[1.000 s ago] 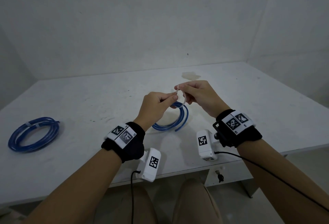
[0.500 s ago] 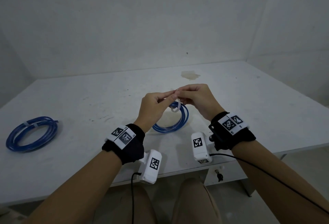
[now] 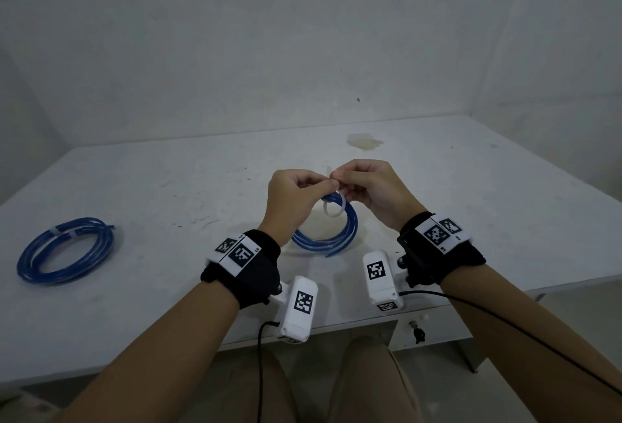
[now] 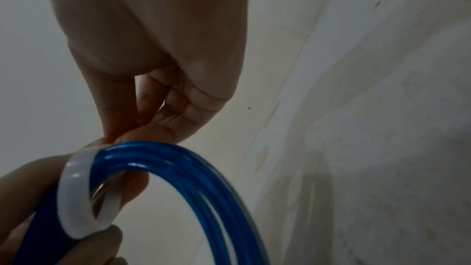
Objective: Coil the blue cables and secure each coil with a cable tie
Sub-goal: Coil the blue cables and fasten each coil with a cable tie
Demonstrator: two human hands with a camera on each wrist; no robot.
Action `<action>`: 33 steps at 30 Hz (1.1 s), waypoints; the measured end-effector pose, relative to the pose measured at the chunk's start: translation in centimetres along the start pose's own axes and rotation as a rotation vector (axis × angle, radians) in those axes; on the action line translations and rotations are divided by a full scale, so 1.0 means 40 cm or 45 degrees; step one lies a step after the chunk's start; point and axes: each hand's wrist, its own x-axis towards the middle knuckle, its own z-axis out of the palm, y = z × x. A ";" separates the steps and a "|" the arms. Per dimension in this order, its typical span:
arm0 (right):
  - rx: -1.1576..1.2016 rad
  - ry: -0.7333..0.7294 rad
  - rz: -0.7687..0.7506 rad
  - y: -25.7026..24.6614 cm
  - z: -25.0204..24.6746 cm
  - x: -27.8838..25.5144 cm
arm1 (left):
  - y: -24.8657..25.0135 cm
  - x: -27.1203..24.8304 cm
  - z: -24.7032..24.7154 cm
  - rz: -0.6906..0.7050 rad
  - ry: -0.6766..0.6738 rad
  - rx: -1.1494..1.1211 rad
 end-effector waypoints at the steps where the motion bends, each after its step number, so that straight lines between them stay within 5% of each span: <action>1: -0.027 0.003 -0.012 -0.001 0.001 0.001 | 0.002 -0.001 0.002 -0.005 -0.004 -0.009; 11: -0.062 0.120 -0.086 -0.022 0.009 0.021 | 0.007 -0.017 0.007 -0.088 -0.043 -0.051; 20: -0.122 0.014 -0.115 -0.036 0.031 0.033 | 0.050 -0.011 0.007 -0.107 0.036 -0.116; 24: -0.128 0.145 -0.149 -0.041 0.025 0.049 | 0.061 -0.024 0.001 -0.149 -0.008 -0.076; 33: -0.084 0.131 -0.018 -0.048 0.017 0.066 | 0.073 -0.052 0.000 -0.209 -0.016 -0.050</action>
